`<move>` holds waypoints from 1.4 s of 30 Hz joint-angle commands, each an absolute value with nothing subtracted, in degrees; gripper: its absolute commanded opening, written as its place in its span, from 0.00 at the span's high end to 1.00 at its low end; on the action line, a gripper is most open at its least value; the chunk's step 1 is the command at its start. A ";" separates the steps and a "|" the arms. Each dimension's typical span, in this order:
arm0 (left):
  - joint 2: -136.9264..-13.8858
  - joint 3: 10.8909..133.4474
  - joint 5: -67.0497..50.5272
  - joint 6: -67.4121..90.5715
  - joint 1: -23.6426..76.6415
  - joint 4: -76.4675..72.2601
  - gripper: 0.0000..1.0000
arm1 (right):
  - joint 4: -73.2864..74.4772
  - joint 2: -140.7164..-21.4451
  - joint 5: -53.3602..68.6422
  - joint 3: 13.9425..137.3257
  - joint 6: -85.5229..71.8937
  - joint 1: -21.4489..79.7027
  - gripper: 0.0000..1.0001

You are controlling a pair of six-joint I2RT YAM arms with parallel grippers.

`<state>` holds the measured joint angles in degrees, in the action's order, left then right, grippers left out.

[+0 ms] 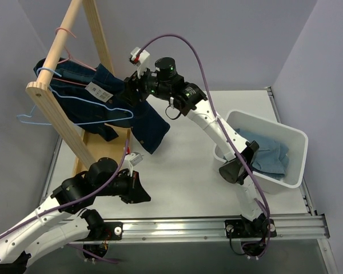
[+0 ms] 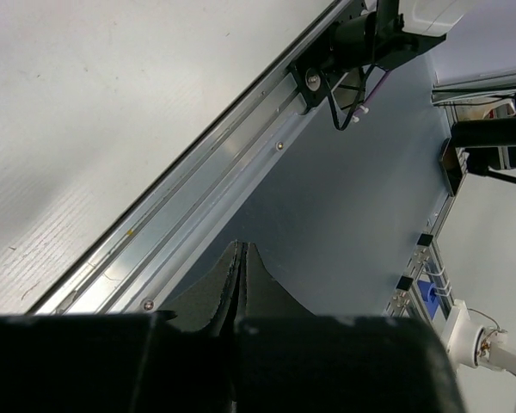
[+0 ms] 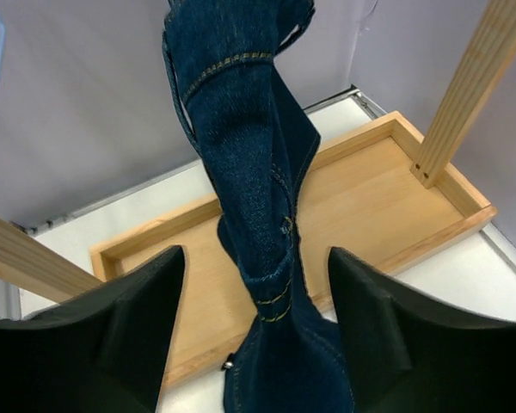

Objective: Remove the skirt from the hanger

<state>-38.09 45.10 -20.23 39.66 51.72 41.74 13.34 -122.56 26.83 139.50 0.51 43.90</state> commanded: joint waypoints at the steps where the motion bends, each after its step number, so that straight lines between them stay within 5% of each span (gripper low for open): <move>1: -37.36 45.88 -21.44 39.55 51.94 38.50 0.98 | 8.62 -123.40 29.88 142.03 0.70 43.77 0.52; 4: -37.27 45.62 -21.36 39.46 51.94 38.67 0.98 | 6.60 -123.66 29.79 141.94 0.00 43.77 0.95; 7: -37.00 45.79 -21.36 39.46 51.94 39.02 0.98 | 4.23 -123.49 31.45 141.77 0.00 43.86 1.00; 42: -36.48 48.51 -21.53 39.64 51.94 41.31 0.98 | -6.42 -125.86 30.32 147.40 -8.35 51.50 1.00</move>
